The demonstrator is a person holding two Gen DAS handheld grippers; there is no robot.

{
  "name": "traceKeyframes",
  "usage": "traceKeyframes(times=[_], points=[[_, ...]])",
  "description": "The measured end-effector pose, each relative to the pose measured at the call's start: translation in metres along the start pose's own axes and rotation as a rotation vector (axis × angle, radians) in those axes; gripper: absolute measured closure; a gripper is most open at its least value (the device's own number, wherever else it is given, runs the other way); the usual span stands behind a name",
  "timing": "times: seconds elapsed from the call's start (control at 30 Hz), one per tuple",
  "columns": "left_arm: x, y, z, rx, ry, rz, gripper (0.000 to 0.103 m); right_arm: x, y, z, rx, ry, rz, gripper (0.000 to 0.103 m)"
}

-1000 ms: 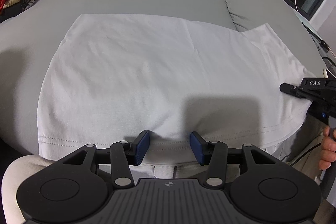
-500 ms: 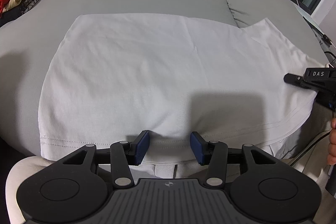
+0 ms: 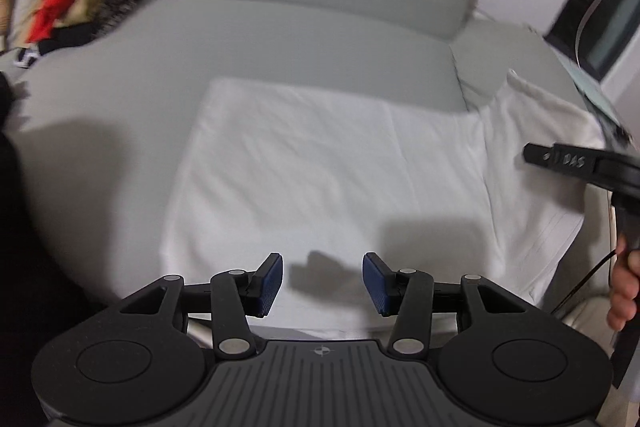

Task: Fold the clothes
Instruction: 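Fold the held corner over the shirt with the right tool and release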

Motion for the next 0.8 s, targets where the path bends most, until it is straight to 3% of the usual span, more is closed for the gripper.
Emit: traceKeyframes(times=[0.1, 0.17, 0.27, 0.33, 0.4, 0.53, 0.67, 0.8], points=[[-0.002, -0.013, -0.012, 0.021, 0.031, -0.03, 0.056, -0.001, -0.03, 0.006, 0.062, -0.015, -0.071, 0.094], [-0.003, -0.021, -0.016, 0.035, 0.039, -0.05, 0.056, -0.02, -0.054, 0.0, 0.102, -0.031, -0.127, 0.094], [-0.006, -0.036, -0.019, 0.058, 0.032, -0.091, 0.056, -0.037, -0.086, 0.016, 0.155, -0.106, -0.223, 0.094], [-0.008, -0.046, -0.019, 0.074, 0.024, -0.129, 0.056, -0.051, -0.103, 0.024, 0.16, -0.171, -0.308, 0.094], [-0.012, -0.054, -0.019, 0.077, 0.017, -0.157, 0.056, -0.063, -0.108, 0.033, 0.139, -0.176, -0.367, 0.094], [-0.016, -0.067, -0.019, 0.07, 0.012, -0.198, 0.056, -0.048, -0.101, 0.029, 0.149, -0.185, -0.289, 0.094], [-0.017, -0.079, -0.02, 0.066, 0.014, -0.249, 0.056, -0.021, -0.105, 0.018, 0.182, -0.139, -0.212, 0.094], [-0.018, -0.088, -0.019, 0.075, 0.013, -0.283, 0.056, -0.013, -0.122, 0.016, 0.243, -0.172, -0.189, 0.094]])
Point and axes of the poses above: each gripper's, at about its wrist camera, not at the fingertips, and z roughly the way its jaws point, y to its right, x to its top, the point moved 1 cm from there along z, roughly the way its jaws point, and after that the axes turned 3 degrees about y, right-handed, at the moved point
